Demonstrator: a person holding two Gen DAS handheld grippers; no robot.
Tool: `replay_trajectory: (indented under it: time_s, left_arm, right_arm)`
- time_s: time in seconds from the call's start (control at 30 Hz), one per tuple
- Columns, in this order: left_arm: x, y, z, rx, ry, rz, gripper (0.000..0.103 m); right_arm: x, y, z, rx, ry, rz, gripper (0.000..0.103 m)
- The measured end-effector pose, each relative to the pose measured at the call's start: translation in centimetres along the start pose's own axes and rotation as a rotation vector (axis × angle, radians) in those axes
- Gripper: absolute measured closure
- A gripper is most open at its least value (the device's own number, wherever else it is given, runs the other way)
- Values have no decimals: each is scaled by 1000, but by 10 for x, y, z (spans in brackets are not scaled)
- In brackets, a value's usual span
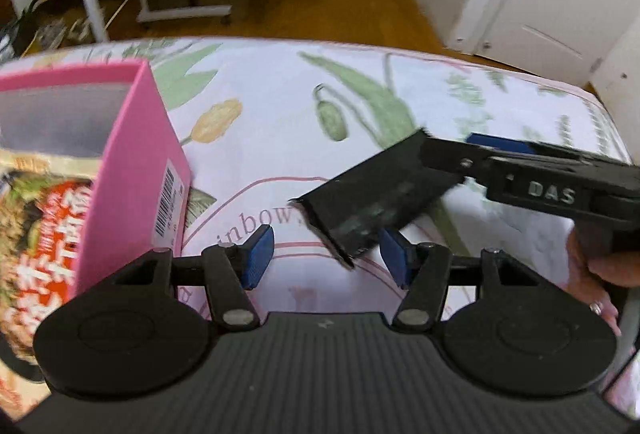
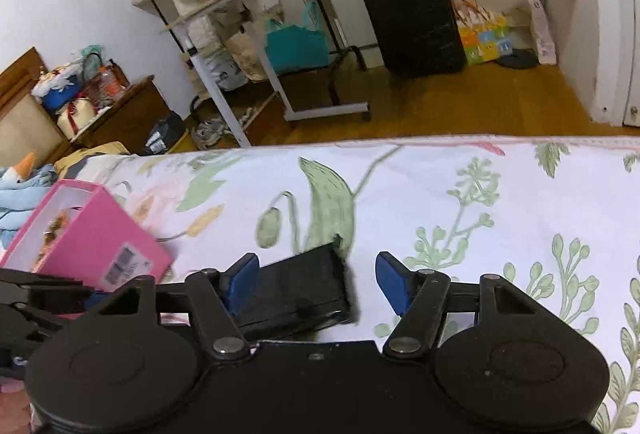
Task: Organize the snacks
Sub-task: 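Grasp the black wrapped bar with the left gripper while the right gripper grasps it too, then carry the black bar into the pink box and release it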
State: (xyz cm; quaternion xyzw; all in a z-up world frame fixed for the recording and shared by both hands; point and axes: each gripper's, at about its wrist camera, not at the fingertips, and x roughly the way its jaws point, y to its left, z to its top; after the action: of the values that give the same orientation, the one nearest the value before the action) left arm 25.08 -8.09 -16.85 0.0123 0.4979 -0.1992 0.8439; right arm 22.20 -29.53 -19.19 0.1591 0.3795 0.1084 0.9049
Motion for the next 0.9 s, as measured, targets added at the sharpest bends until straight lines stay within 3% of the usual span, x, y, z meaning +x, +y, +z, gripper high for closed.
replay_trajectory:
  time_s: [0.13,0.2,0.23,0.3,0.53,0.9]
  left_arm:
    - [17,3,-2,-57,8,-13,45]
    - [20,-1,-2,-45,-13,-25,45]
    - [21,-3,-2,-40,-16,-27,46]
    - [23,-5,-2,-43,-14,-64,50]
    - [18,-9,-2,-36,7,-70,51]
    - [-24,-29,-27,135,62,18,51]
  right_arm:
    - [8,-8,-4,13,19,15,37]
    - [9,-10,-7,3,36,47,60]
    - [10,-11,-9,5,47,58,62]
    - [9,-10,-11,6,44,66,62]
    - [0,-7,-17,49,64,52,63]
    - [-26,17,-38,104,138,72,63]
